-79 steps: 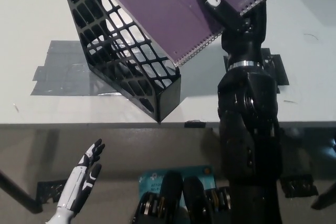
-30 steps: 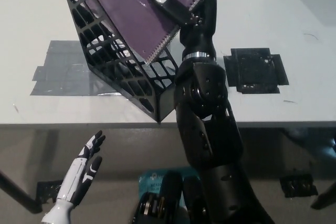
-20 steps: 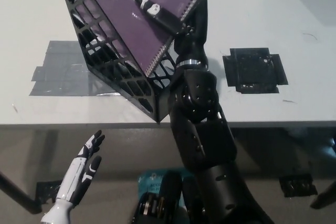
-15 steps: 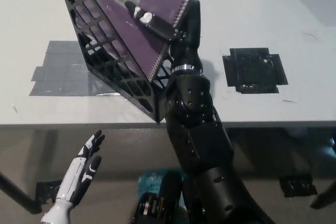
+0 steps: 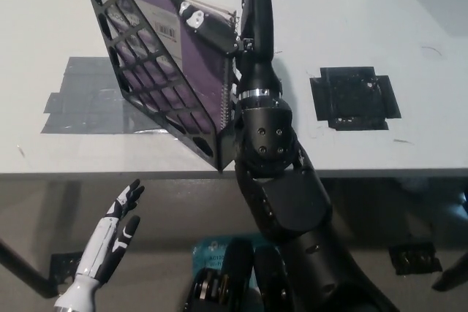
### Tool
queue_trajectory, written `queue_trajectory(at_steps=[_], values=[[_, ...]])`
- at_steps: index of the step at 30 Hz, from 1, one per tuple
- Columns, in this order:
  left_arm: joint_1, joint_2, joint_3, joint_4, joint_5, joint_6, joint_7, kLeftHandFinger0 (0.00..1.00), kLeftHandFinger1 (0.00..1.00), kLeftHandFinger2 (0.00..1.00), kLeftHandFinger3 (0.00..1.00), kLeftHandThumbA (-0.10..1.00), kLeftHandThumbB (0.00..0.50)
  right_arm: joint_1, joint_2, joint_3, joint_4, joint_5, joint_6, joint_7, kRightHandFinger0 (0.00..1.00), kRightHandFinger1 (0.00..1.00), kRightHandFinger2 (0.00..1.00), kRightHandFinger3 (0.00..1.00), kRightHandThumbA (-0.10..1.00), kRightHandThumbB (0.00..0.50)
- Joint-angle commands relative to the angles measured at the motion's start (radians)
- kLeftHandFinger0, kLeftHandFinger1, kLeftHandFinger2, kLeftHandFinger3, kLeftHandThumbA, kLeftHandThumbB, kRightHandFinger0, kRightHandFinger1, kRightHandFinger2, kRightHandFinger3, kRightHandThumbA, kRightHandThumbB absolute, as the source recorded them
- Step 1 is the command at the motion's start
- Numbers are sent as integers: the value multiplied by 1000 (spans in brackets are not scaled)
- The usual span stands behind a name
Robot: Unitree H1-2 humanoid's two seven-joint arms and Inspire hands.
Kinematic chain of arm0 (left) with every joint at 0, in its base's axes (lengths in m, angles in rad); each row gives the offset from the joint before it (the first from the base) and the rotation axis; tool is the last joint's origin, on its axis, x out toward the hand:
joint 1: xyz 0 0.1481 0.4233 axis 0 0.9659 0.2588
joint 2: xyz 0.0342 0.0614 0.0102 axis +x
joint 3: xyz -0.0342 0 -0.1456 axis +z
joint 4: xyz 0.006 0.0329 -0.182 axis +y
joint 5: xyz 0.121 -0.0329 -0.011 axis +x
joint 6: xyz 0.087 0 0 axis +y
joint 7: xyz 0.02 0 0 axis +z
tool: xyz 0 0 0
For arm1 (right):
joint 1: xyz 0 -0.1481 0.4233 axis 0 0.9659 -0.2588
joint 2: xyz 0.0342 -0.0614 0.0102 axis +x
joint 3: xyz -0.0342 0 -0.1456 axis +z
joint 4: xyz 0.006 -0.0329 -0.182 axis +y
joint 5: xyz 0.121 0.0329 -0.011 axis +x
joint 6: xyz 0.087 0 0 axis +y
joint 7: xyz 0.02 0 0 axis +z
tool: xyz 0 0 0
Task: A person hands a notebook to the robot and the robot grabs it with its right hand and places it in the magazine stand kept in the centre of the desk infront of it.
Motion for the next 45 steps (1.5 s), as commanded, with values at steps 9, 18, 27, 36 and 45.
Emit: queue_trajectory(at_steps=[9,18,27,36,45], values=[[-17,26,2,-21,8,-37,-4,1000,1000,1000,1000,1000,500,19,-21,23,-424,-35,75,83,1000,1000,1000,1000,1000,384],[4,18,-2,-15,24,-37,6,1000,1000,1000,1000,1000,500,109,-103,32,-932,-86,135,154,1000,1000,1000,1000,1000,335],[39,19,-21,-13,38,-37,9,1000,1000,1000,1000,1000,500,476,-215,64,-1112,-91,115,211,1000,1000,1000,1000,1000,331],[26,7,-19,10,18,-37,10,991,1000,1000,1000,1000,500,749,-288,62,-888,38,44,235,1000,1000,1000,1000,1000,242],[11,6,-22,30,-7,-37,6,1000,1000,1000,1000,1000,500,873,-301,44,-653,57,-47,258,1000,1000,1000,1000,1000,236]])
